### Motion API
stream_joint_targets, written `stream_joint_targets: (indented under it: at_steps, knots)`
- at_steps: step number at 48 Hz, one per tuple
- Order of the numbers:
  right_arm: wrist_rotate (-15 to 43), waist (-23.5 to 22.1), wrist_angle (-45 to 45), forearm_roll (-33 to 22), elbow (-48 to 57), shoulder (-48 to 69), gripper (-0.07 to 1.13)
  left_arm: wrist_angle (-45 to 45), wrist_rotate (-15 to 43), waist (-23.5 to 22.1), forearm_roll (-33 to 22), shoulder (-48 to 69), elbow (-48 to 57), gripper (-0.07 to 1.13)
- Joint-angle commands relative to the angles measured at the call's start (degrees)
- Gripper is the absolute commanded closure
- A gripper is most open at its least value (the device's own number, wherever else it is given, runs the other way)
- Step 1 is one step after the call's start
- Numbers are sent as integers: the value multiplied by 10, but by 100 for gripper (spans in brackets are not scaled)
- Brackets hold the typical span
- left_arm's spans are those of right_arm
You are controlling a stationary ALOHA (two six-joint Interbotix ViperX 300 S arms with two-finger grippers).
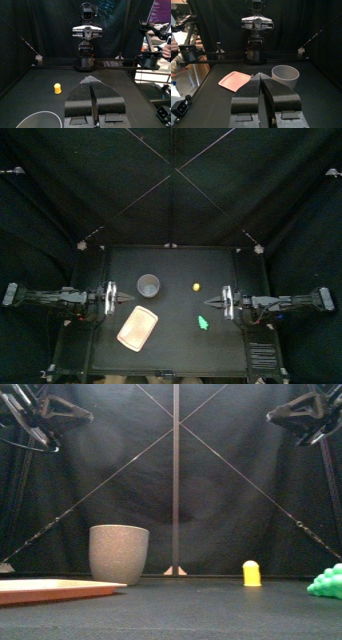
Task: Pick the yellow can then place it on the pink plate
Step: Pick the yellow can
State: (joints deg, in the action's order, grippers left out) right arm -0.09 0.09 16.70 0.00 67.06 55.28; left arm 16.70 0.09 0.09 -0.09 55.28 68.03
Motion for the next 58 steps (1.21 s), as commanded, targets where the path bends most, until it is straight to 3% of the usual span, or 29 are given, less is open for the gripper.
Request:
stream_joint_targets:
  at_steps: [1, 15, 28, 34, 41, 46, 49, 58]
  knots:
    - [2, -32, -1, -2, 6, -22, 100, 0, 3, 10, 4, -14, -15, 108]
    - [4, -180, -57, 18, 38, -135, 100, 0, 3, 26, 4, -21, -14, 107]
    - [4, -226, -49, 41, 43, -227, 95, 0, 3, 29, 4, -30, -11, 107]
    - [4, -226, -26, 45, 42, -247, 74, 3, 3, 29, 3, -34, -11, 107]
    - [5, -224, 3, 54, 41, -252, 27, 4, 3, 30, 4, -35, -11, 107]
    - [4, -230, 7, 82, 42, -254, 1, 4, 3, 29, 3, -35, -11, 107]
    - [4, -235, 7, 92, 43, -258, -3, 5, 3, 30, 3, -35, -10, 107]
    - [0, -241, 1, 92, 37, -291, 1, 11, 3, 29, 3, -35, -6, 107]
